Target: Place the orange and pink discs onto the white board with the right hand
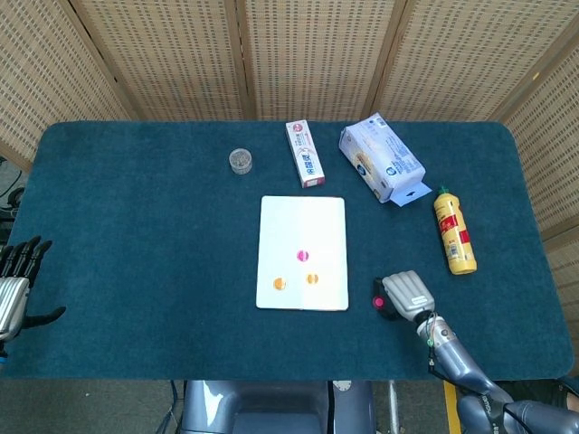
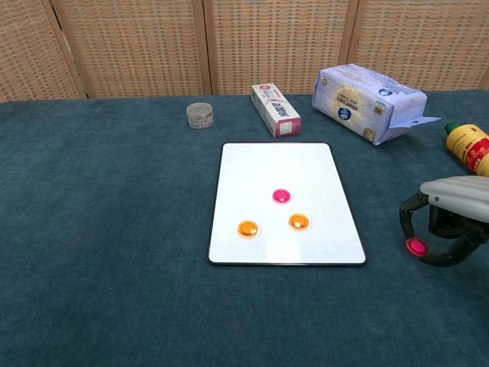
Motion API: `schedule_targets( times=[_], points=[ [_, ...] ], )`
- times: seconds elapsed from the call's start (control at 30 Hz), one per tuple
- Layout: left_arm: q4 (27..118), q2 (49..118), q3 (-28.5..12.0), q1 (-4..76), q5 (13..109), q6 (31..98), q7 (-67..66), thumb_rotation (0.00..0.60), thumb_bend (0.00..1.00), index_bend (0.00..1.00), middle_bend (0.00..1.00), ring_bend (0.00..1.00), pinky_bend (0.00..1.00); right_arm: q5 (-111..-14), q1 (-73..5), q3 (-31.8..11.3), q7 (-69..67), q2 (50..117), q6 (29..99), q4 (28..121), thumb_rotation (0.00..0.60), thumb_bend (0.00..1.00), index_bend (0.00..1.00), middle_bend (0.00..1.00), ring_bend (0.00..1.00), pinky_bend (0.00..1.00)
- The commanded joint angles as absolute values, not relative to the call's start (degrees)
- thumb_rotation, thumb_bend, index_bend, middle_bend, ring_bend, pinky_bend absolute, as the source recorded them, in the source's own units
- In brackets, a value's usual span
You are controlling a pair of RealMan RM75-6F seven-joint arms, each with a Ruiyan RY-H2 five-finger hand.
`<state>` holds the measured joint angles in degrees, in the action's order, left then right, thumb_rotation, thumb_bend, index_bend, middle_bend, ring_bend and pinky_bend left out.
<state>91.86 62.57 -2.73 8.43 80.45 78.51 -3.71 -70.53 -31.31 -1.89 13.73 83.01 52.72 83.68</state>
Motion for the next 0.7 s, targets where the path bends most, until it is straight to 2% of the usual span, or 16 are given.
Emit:
schedule_targets(
  times=[0.03, 0.23, 0.37, 0.43, 0.7],
  points=[
    [91.8, 62.5, -2.7, 8.4, 80.5, 78.5, -3.7, 0.6, 0.0, 0.0, 0.0, 0.0, 0.0, -70.1, -31.7, -2.5, 13.7, 83.0, 52.4, 83.9, 0.6, 0.34, 0.5, 0.97, 0.95, 1.0],
    [91.8, 62.6, -2.7, 8.4, 80.4, 78.5, -3.8, 0.6, 0.0, 0.0, 0.0, 0.0, 0.0, -67.8, -34.1, -5.6, 15.3, 83.0, 51.3, 84.7, 0.6, 0.34, 0.5, 0.97, 0.95, 1.0],
    [91.6, 62.9, -2.9, 8.5, 79.9, 78.3, -4.4, 0.6, 0.0, 0.0, 0.0, 0.0, 0.0, -63.8, -37.8, -9.1, 19.0, 83.8, 49.4, 84.7, 0.6, 0.34, 0.5, 0.97, 0.95, 1.0],
    [91.4, 63.0, -3.2, 8.7, 79.2, 77.9, -4.5, 0.6, 0.0, 0.0, 0.0, 0.0, 0.0, -60.2, -41.2, -11.8, 22.1, 85.3, 47.7, 83.3, 0.6, 0.34, 0.5, 0.97, 0.95, 1.0],
    [90.9, 63.0, -4.0, 9.2, 77.4, 76.7, -4.2, 0.6, 0.0, 0.0, 0.0, 0.0, 0.0, -47.7, -49.4, -16.1, 30.2, 89.6, 45.7, 78.7, 0.6, 0.34, 0.5, 0.97, 0.95, 1.0]
  ],
)
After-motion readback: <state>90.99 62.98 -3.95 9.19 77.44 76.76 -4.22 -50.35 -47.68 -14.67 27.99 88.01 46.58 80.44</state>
